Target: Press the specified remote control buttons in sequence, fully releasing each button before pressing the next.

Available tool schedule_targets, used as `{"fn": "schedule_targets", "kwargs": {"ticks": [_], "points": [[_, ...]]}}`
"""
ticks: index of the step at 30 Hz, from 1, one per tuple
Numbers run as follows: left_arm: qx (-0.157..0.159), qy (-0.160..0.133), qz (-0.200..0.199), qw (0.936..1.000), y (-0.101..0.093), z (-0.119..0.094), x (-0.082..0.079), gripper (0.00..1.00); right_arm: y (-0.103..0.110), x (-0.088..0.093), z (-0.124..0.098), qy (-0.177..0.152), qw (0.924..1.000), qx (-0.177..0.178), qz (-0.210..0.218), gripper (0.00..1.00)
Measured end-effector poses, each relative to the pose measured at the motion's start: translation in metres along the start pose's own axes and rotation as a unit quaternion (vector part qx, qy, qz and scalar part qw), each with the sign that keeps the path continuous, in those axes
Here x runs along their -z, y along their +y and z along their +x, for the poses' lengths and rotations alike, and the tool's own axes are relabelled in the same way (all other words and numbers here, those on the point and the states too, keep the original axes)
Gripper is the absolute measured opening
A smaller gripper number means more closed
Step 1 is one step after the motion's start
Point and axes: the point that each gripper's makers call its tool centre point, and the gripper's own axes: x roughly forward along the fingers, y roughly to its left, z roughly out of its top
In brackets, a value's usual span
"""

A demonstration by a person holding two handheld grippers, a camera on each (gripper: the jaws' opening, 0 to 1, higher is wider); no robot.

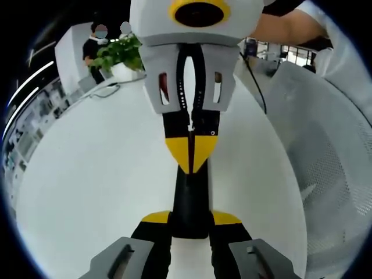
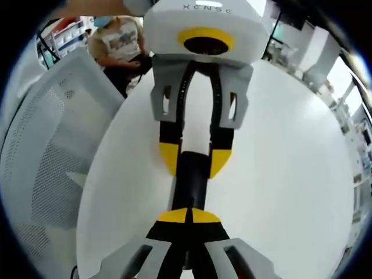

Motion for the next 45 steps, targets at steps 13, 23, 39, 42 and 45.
{"fn": "schedule_targets", "kwargs": {"ticks": [13, 23, 39, 42, 45], "points": [[0.0, 0.0, 0.0, 1.0, -0.0011, -0.0006, -0.0007, 0.23, 0.0006, 0.0004, 0.0003, 0.001, 1.0, -0.002, 0.0, 0.0], [0.001, -0.002, -0.001, 1.0, -0.0017, -0.001, -0.0009, 0.23, -0.0009, 0.001, 0.0016, 0.005, 0.9999, -0.002, 0.012, 0.0], [-0.001, 0.0, -0.001, 1.0, 0.0002, -0.0005, -0.0001, 0.24, -0.0012, 0.0009, 0.0018, 0.006, 0.9999, 0.002, 0.012, 0.0], [-0.001, 0.001, 0.0, 1.0, 0.0006, -0.0003, 0.0001, 0.24, -0.0008, 0.0006, 0.0015, 0.005, 1.0, 0.003, 0.004, 0.0], [0.0, 0.002, 0.0, 1.0, 0.0007, -0.0003, 0.0002, 0.24, -0.001, 0.0004, 0.0011, 0.003, 1.0, 0.002, 0.003, 0.0]]}}
